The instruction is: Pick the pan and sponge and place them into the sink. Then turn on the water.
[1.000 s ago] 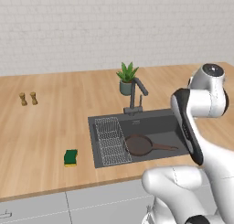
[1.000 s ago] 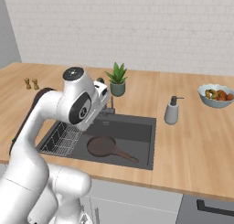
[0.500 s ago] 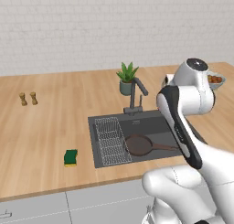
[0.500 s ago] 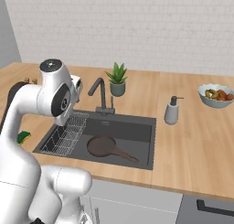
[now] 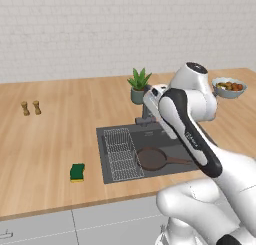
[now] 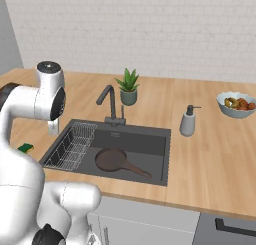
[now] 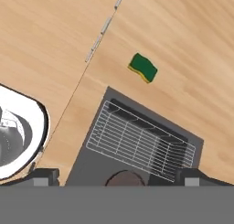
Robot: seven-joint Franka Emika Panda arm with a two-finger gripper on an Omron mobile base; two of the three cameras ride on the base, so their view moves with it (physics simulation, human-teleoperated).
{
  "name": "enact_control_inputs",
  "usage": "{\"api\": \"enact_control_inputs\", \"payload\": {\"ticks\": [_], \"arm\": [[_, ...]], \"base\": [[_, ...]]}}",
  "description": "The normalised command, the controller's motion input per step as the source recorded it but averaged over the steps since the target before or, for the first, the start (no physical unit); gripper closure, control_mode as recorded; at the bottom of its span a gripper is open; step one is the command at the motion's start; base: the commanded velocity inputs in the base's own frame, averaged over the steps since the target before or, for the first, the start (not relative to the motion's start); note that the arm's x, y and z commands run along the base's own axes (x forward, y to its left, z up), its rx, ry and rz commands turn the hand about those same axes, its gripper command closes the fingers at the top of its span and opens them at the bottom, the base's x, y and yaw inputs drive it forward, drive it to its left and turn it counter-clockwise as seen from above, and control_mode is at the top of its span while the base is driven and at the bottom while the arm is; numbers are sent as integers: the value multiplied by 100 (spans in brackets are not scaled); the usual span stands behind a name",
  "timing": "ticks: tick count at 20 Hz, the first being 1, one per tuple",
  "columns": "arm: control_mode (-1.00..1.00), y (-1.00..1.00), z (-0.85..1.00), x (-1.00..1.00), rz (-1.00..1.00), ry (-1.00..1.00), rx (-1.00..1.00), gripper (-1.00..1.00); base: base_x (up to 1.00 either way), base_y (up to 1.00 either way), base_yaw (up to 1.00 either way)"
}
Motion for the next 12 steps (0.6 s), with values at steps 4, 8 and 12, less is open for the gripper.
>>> {"api": "enact_control_inputs", "payload": {"ticks": [4,8,12], "arm": [[-100,95,0,0,30,-11,-13,-100],[-100,94,-20,0,9,-29,-13,-100],[-100,72,-36,3,10,-14,-16,-100]], "base": [[0,0,0],[0,0,0],[0,0,0]]}}
